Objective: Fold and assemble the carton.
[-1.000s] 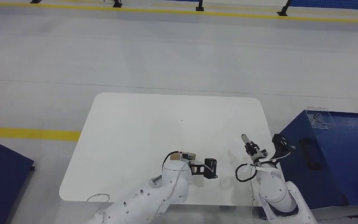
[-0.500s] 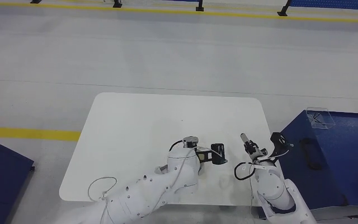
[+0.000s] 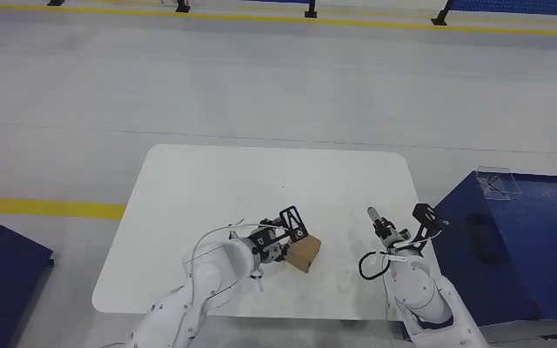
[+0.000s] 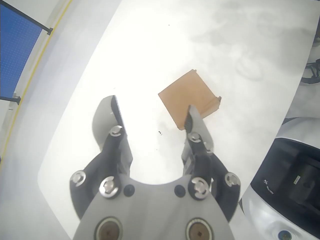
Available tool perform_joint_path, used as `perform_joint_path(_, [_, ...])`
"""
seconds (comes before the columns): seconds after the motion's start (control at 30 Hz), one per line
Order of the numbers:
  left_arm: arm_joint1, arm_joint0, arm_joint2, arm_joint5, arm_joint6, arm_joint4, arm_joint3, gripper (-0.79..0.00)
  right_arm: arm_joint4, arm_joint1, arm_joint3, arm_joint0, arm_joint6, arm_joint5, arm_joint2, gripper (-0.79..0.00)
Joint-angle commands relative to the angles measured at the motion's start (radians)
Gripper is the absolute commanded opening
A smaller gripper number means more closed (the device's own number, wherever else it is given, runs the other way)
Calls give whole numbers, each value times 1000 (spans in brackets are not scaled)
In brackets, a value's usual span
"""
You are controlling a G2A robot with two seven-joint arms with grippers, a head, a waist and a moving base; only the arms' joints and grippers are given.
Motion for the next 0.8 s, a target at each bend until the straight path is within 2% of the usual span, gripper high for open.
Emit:
perform_joint_path(0.0, [0, 4, 17, 4, 4, 36, 21, -785, 0, 0, 0, 0, 0, 0, 0, 0])
perform_joint_path(0.07, [-7, 8, 40, -25, 105, -44, 60, -785, 0, 0, 0, 0, 0, 0, 0, 0])
perform_joint_path(0.33, [-15, 4, -13, -65, 402, -272, 186, -785, 0, 0, 0, 0, 0, 0, 0, 0])
perform_joint_path(0.53, [-25, -57, 16, -90, 376, -301, 317, -785, 0, 0, 0, 0, 0, 0, 0, 0])
perform_joint_path(0.77, [-38, -85, 54, -55, 359, -310, 394, -785, 0, 0, 0, 0, 0, 0, 0, 0])
